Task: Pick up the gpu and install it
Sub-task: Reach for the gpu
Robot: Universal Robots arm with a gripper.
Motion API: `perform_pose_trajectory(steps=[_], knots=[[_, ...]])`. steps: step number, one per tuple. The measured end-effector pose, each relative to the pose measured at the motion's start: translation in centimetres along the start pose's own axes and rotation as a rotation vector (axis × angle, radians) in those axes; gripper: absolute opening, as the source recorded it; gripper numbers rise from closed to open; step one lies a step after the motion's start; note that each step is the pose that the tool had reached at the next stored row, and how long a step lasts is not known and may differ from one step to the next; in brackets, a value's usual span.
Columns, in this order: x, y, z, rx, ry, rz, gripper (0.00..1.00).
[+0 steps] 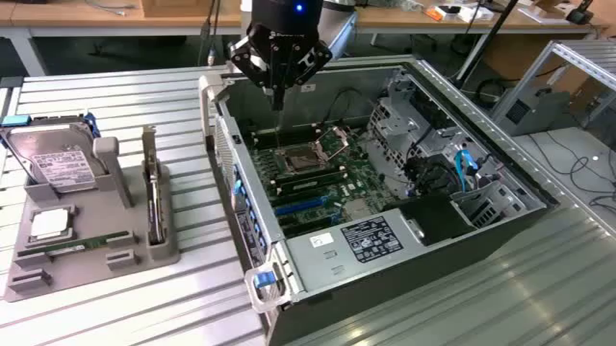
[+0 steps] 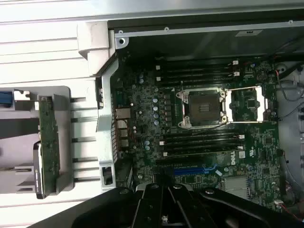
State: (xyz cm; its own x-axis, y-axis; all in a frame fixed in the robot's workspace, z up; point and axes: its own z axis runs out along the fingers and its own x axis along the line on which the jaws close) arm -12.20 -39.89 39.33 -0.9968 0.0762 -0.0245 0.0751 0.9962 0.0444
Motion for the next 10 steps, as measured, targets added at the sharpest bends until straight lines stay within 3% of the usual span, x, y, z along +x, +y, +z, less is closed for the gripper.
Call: perform_pose_trajectory(steps=[2,10], knots=[[0.65,-0.05,-0.02,0.0,0.0,0.0,0.11],[1.12,-0.08,-0.03,0.0,0.0,0.0,0.11]])
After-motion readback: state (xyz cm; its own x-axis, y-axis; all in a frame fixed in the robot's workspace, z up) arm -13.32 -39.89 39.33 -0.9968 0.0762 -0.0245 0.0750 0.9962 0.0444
